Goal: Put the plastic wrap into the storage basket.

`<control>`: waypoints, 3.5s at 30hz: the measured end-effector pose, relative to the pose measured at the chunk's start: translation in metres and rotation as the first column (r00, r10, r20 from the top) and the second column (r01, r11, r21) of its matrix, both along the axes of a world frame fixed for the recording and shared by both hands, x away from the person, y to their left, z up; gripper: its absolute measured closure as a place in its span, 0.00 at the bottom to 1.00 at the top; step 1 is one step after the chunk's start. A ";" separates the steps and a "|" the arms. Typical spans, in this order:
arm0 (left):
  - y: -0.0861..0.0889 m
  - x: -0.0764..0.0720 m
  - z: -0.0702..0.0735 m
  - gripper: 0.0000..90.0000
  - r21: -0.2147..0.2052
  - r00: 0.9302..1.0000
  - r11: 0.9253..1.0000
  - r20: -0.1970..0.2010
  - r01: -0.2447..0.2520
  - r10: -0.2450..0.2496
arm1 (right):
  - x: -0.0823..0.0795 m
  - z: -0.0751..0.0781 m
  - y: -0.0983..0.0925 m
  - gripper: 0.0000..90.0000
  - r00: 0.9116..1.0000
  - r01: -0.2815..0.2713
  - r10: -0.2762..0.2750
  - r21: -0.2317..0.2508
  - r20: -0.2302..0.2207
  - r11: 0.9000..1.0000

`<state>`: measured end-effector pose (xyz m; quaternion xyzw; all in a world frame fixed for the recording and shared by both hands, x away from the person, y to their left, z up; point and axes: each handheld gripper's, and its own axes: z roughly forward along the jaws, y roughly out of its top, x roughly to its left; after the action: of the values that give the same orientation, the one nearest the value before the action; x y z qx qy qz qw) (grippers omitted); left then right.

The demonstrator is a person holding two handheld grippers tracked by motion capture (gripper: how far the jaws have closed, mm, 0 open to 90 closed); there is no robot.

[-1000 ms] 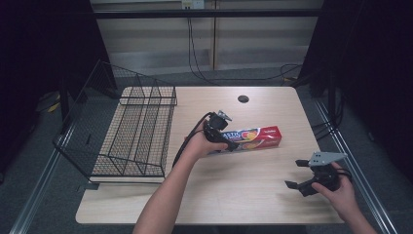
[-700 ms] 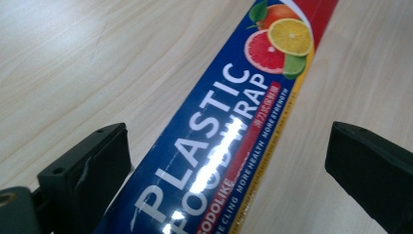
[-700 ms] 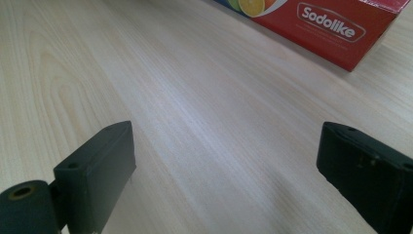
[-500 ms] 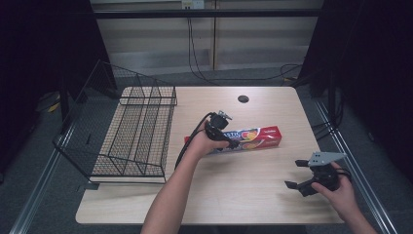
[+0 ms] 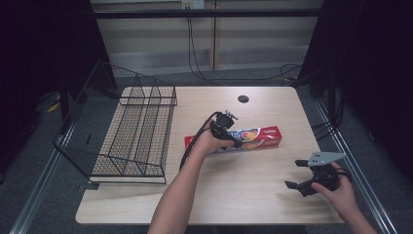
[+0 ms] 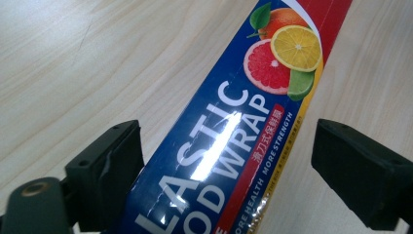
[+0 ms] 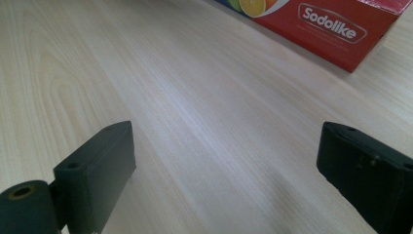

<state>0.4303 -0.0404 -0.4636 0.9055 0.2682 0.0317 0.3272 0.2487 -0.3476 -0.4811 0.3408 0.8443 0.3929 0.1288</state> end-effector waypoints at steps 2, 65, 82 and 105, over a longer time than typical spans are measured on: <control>0.000 0.002 0.000 0.18 0.003 1.000 1.000 -0.012 -0.007 0.007 | 0.000 0.000 0.000 0.07 1.000 -0.001 0.001 -0.002 0.001 1.000; -0.009 -0.007 0.068 0.49 0.174 0.989 0.984 -0.129 -0.045 0.068 | 0.001 0.002 -0.002 0.07 1.000 0.001 -0.001 0.000 0.010 1.000; 0.031 -0.003 0.118 0.49 0.156 0.976 0.974 -0.118 -0.163 0.182 | 0.001 0.002 0.000 0.07 1.000 -0.005 0.006 -0.002 0.020 1.000; 0.069 -0.003 0.148 0.49 0.153 0.954 0.953 -0.113 -0.260 0.279 | 0.003 0.001 0.004 0.06 1.000 -0.015 0.015 -0.006 0.021 1.000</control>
<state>0.4276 0.0285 -0.3154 0.8806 0.4079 0.0339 0.2386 0.2512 -0.3436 -0.4803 0.3299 0.8466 0.3949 0.1356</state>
